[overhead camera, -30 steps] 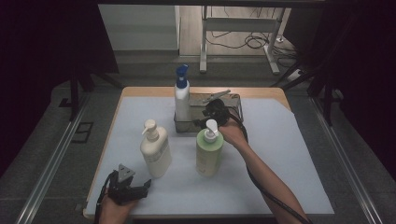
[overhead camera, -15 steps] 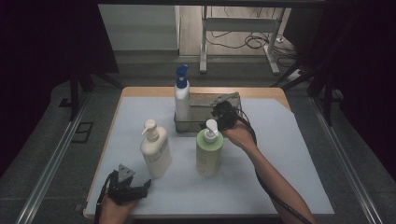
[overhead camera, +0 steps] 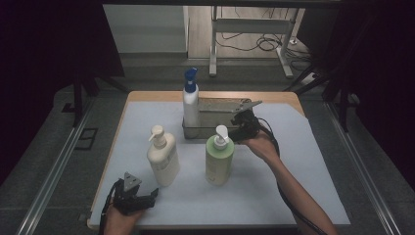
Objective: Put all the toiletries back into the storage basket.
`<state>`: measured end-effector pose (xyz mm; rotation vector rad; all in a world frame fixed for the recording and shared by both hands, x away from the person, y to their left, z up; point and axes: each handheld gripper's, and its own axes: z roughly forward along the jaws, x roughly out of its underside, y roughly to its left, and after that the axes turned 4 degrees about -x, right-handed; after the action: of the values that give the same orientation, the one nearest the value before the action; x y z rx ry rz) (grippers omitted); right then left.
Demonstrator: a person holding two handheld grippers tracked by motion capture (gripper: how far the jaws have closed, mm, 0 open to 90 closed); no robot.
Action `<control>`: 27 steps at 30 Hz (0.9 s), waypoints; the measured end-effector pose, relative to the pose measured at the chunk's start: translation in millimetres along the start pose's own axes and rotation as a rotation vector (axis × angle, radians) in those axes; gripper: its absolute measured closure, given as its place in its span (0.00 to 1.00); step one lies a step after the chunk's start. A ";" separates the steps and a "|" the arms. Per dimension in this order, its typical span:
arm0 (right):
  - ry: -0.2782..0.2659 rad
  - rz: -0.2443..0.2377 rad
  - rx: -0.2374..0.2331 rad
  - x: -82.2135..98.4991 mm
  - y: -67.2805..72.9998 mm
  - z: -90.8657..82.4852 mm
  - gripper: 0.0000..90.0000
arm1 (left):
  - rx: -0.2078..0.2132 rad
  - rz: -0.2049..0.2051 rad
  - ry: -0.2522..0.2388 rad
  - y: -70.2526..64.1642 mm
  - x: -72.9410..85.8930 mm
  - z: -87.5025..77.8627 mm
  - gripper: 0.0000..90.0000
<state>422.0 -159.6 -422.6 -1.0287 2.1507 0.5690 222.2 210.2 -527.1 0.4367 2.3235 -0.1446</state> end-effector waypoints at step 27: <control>-0.011 0.026 -0.004 53.5 -1.3 -53.3 0.21 | 0.000 0.001 0.000 0.0 0.0 0.0 0.13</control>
<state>377.9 -220.8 -425.9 -0.9990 2.1572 0.5895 222.3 210.2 -527.1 0.4371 2.3238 -0.1437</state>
